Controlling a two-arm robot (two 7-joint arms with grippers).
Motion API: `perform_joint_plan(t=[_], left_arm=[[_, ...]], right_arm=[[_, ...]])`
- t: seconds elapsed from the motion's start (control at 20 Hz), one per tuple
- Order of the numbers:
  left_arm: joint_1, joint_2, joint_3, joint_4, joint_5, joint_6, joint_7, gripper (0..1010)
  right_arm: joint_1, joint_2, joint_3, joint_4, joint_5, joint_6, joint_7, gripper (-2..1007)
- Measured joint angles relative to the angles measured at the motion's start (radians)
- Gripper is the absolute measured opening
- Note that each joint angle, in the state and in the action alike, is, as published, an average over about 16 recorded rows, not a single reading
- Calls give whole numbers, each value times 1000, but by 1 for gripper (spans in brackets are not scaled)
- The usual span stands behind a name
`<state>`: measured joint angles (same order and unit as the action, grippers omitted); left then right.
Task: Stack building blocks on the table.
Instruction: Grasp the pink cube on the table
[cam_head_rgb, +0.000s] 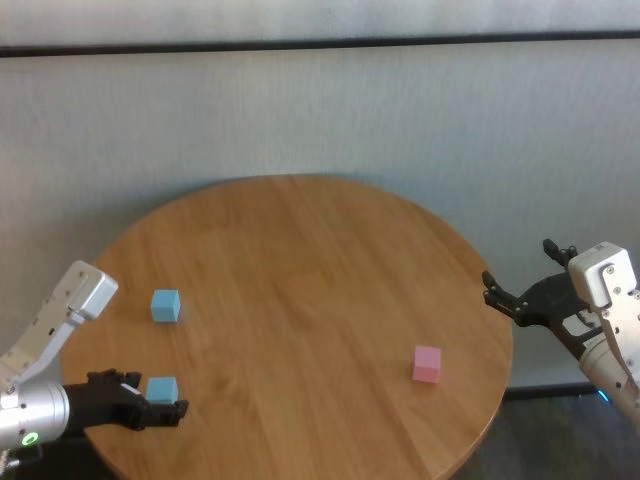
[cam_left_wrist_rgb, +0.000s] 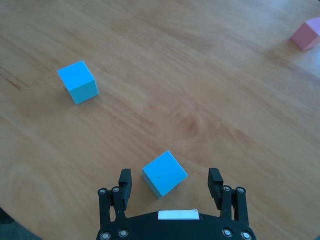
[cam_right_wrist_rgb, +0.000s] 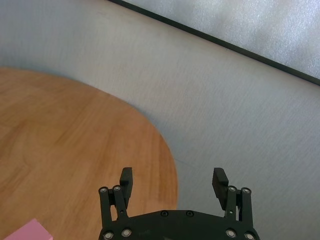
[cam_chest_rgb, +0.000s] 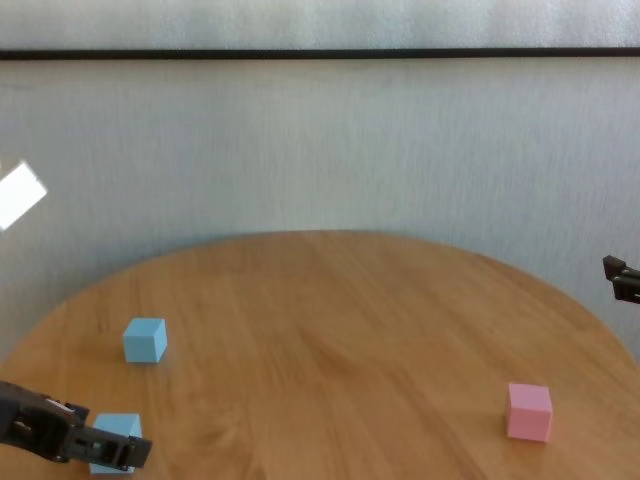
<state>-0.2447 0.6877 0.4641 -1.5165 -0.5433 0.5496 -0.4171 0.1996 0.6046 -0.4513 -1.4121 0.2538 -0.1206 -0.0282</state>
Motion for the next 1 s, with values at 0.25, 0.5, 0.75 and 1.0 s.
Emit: perform_joint_plan(t=[0.25,0.5,0.75,1.0], left_arm=[[-19,-11,5,12,5,33,8,1002],[-34,-22,4,20,9,61,19,1002],[-46,-32,1,26,12,84,26,1002],[-58,-39,2,31,17,103,27,1002]], right_arm=[[0,0,0,0,0,0,0,1005],[0,0,0,0,0,0,0,1005],[0,0,0,0,0,0,0,1005],[0,0,0,0,0,0,0,1005]])
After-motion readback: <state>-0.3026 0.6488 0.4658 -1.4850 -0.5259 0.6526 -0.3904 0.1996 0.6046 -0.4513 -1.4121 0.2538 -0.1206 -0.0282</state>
